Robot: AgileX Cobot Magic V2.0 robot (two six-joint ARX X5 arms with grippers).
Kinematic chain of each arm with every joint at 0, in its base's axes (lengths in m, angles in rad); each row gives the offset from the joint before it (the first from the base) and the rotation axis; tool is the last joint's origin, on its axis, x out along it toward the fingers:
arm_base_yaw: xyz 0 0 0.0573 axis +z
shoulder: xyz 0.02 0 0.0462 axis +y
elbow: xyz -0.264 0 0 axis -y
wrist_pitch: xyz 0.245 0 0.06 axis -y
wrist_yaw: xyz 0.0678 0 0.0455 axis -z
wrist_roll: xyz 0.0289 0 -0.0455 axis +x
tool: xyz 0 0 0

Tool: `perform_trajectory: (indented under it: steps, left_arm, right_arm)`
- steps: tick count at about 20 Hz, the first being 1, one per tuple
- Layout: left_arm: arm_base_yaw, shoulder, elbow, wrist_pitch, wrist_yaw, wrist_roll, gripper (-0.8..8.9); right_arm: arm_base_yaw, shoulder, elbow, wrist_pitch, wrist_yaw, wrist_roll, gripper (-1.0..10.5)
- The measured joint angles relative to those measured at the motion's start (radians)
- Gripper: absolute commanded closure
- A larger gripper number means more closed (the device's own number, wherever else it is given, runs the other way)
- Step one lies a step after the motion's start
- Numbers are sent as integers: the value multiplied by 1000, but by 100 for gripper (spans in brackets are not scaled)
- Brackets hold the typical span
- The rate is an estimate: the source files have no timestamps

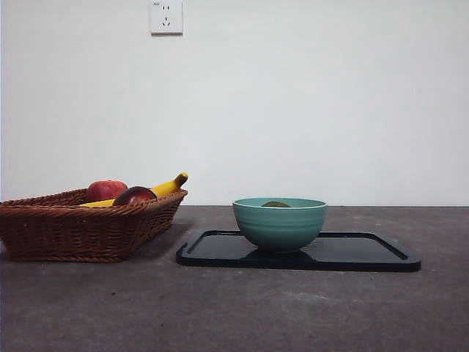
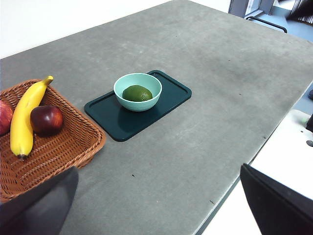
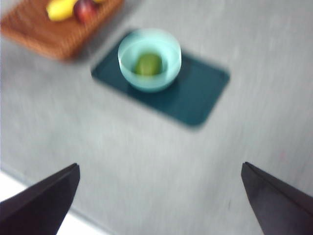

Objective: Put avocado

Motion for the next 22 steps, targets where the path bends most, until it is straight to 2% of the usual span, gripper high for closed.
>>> perform_trajectory:
  steps: [3, 6, 14, 15, 16, 17, 18, 22]
  left_arm:
    - [0, 0, 0, 0, 0, 0, 283]
    - [0, 0, 0, 1, 0, 0, 283]
    - [0, 0, 0, 3, 0, 0, 299]
    - [0, 0, 0, 4, 0, 0, 388]
    - [0, 0, 0, 4, 0, 0, 561]
    - [0, 0, 0, 5, 0, 0, 825]
    - [0, 0, 0, 5, 0, 0, 781]
    - [0, 0, 0, 25, 0, -2, 785]
  right_arm:
    - [2, -142, -116, -8, -23, 35, 358]
    - [2, -237, -117, -14, -21, 47, 358]
    - [3, -272, -117, -13, -19, 49, 361]
    - [3, -272, -117, -11, -18, 49, 503]
    - [3, -272, -117, -10, -18, 52, 734]
    - [3, -272, -117, -8, -18, 52, 937]
    - [3, -272, -117, -6, -18, 53, 916]
    - [3, -272, -117, 16, -18, 52, 916]
